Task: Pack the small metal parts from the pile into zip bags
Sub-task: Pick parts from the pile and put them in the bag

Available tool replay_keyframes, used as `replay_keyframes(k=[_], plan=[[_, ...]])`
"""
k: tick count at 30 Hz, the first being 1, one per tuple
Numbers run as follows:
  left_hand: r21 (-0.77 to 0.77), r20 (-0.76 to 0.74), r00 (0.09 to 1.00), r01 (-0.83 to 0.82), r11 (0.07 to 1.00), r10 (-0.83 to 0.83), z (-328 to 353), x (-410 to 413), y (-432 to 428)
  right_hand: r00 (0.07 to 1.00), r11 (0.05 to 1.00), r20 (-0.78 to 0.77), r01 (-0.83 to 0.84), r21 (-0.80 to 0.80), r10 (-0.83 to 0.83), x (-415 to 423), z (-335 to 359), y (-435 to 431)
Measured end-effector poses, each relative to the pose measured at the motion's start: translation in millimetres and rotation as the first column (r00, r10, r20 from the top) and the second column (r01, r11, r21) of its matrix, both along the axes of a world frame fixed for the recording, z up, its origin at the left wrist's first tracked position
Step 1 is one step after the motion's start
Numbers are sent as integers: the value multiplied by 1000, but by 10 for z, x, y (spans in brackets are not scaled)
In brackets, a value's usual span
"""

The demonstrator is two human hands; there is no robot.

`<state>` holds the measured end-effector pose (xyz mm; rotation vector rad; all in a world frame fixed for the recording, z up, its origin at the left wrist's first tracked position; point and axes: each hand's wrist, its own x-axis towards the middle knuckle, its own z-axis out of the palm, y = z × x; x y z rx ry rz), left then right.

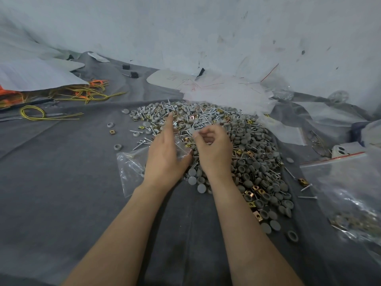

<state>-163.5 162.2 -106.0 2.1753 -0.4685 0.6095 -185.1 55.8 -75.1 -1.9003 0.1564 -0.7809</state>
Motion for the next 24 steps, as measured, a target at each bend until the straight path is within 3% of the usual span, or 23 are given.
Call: replay_keyframes(k=[3, 5, 11, 18, 24], plan=[[-6, 3, 1000, 28, 1000, -28, 2, -12, 4, 981, 980, -66, -186, -72, 181, -4, 9, 71], [-2, 4, 999, 32, 999, -32, 4, -11, 13, 973, 966, -89, -223, -128, 213, -8, 22, 56], [-4, -10, 1000, 0, 1000, 0, 7, -3, 10, 975, 965, -114, 166, -202, -192, -43, 96, -277], [-6, -4, 1000, -16, 1000, 16, 14, -6, 15, 892, 871, -408, -33, -491, -196, -52, 85, -215], [-12, -8, 1000, -16, 1000, 16, 5, -13, 11, 885, 814, -344, 65, -577, -315, -13, -19, -157]])
